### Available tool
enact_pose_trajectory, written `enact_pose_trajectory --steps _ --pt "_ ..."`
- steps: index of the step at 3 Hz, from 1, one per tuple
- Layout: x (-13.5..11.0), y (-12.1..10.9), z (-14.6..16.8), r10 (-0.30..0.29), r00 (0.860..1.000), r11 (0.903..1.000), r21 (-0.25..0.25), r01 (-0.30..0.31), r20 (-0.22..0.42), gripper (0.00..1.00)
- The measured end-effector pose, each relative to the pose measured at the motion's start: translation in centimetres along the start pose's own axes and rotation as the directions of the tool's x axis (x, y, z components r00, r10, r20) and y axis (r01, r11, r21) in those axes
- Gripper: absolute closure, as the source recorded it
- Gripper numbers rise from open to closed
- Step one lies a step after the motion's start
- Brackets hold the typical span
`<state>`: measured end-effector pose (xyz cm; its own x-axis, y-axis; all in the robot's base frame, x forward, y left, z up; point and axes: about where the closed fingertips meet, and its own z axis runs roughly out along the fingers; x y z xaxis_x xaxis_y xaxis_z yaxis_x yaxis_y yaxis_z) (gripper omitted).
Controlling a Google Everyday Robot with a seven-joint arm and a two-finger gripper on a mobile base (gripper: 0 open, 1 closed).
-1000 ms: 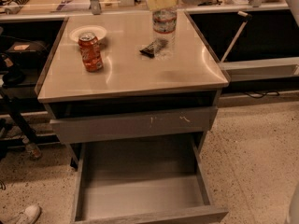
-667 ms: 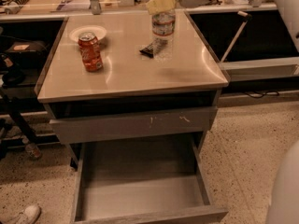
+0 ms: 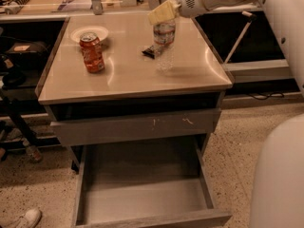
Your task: Pick water bottle from middle drawer and place on counter
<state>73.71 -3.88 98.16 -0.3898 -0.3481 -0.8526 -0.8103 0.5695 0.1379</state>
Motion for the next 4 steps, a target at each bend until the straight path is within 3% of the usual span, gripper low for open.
enact_pose_trajectory --steps 2,4 --pt "1.81 -0.67 1.93 0.042 0.999 0.9979 -0.048 -0.043 -0.02 1.0" --pt "1.56 -0.63 1.79 0.042 0.999 0.9979 -0.048 -0.043 -0.02 0.58"
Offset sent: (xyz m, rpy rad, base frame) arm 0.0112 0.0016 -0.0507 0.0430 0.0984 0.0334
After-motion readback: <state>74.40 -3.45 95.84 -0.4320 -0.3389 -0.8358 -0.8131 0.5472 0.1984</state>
